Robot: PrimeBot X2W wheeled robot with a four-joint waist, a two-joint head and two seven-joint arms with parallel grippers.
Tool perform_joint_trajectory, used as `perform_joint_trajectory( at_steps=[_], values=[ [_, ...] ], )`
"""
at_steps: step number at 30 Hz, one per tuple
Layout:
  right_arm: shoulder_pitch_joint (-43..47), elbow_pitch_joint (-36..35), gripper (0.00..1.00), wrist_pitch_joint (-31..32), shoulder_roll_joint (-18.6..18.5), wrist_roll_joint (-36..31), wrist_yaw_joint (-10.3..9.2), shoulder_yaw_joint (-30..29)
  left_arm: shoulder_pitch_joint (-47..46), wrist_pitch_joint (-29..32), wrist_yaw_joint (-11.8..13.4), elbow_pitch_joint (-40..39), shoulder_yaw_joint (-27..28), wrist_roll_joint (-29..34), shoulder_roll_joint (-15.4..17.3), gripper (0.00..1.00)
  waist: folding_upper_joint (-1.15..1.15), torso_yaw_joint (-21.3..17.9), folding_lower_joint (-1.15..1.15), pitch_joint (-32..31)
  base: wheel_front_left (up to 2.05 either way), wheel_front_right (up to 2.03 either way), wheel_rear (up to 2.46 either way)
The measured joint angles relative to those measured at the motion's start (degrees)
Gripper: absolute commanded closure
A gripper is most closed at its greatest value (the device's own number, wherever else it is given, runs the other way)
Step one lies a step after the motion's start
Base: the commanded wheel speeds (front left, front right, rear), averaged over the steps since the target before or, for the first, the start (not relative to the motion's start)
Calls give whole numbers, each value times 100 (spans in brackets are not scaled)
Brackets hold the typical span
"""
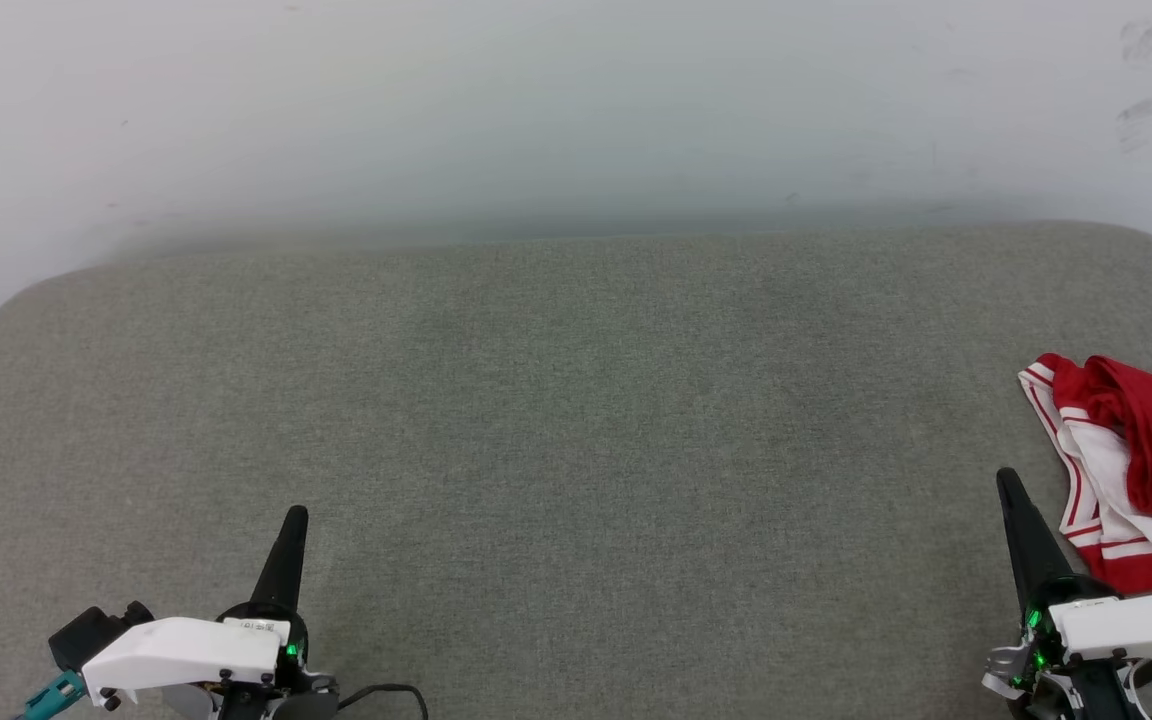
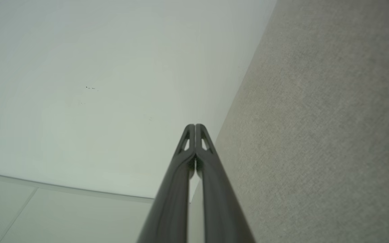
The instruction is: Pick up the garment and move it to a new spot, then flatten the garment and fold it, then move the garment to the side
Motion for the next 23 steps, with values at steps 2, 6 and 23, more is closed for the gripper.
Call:
perform_joint_trajectory(
  at_steps=[2, 6, 23],
  values=[
    [-8, 13, 100, 24, 2, 92, 0, -11, -12, 30, -8, 13, 11, -94, 0, 100, 0, 1, 0, -1, 0, 0, 0],
    [-58, 44, 100, 78, 5, 275, 0, -29, -52, 74, -43, 45, 34, -281, -2, 100, 0, 3, 0, -2, 0, 0, 0],
    [-193, 159, 100, 286, 31, 987, 0, -110, -224, 288, -131, 154, 129, -1005, -12, 100, 0, 11, 0, -7, 0, 0, 0]
  ],
)
